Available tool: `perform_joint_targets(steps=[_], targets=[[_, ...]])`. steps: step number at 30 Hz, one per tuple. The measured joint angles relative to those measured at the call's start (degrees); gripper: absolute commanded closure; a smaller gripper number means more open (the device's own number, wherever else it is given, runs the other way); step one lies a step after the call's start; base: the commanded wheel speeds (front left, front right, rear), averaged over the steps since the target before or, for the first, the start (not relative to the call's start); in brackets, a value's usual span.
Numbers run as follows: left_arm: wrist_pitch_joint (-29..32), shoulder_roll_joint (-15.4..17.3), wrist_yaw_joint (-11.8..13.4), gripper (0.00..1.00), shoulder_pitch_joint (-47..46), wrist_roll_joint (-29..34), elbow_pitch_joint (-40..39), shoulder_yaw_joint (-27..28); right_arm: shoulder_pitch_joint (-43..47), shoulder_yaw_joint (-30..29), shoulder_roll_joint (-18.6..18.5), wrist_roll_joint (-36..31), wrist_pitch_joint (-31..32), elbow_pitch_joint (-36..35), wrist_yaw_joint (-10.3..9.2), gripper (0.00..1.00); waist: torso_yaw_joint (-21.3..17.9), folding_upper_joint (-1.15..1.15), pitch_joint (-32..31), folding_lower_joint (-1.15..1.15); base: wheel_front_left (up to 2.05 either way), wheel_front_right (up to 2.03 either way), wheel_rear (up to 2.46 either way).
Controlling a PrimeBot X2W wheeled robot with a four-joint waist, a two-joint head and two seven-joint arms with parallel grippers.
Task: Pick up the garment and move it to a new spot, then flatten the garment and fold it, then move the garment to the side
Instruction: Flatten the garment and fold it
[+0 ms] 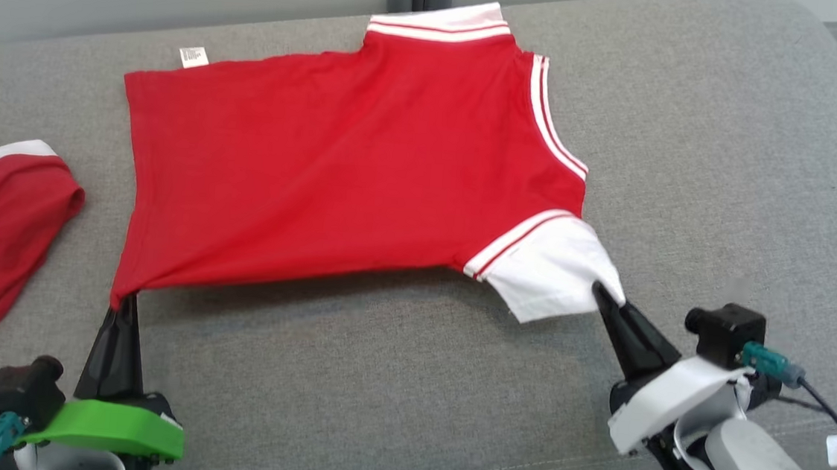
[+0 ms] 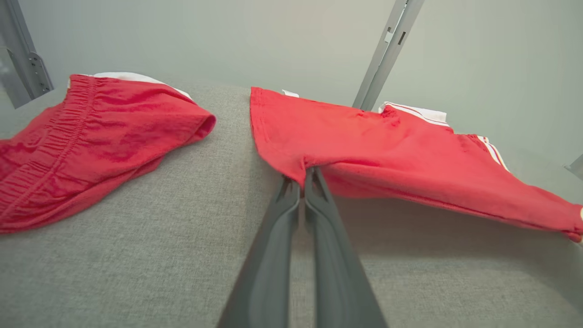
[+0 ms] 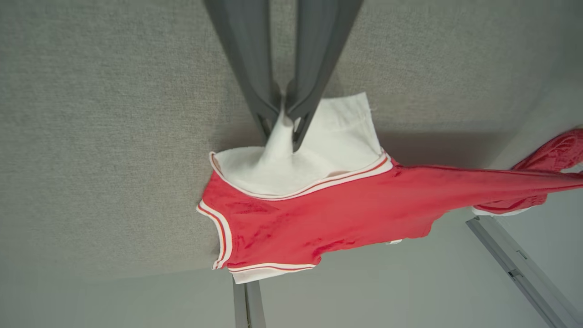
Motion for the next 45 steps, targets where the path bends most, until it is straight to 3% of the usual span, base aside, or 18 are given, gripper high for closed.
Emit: perform_joint_targets(steps=[22,35,45], targets=[[0.00,-3.68,-1.51,1.00,9.60,4.15,2.35,3.52,20.08,-7.67,1.99,-2.38,14.08,-15.62,0.00,1.00,1.08,0.00,-3.64,0.00,0.00,0.00,0.00],[0.00,-3.43,-2.26,1.00,5.97,7.49,2.85,1.83,15.49,-8.96,1.90,-4.68,15.49,-16.91,0.00,1.00,1.59,0.00,-2.19,0.00,0.00,0.00,0.00],[0.00,-0.71,-2.53,1.00,-0.97,8.25,7.75,-0.11,4.03,-6.48,1.76,-5.04,16.23,-8.88,-0.01,1.00,1.94,0.00,-1.10,0.01,0.00,0.00,0.00]])
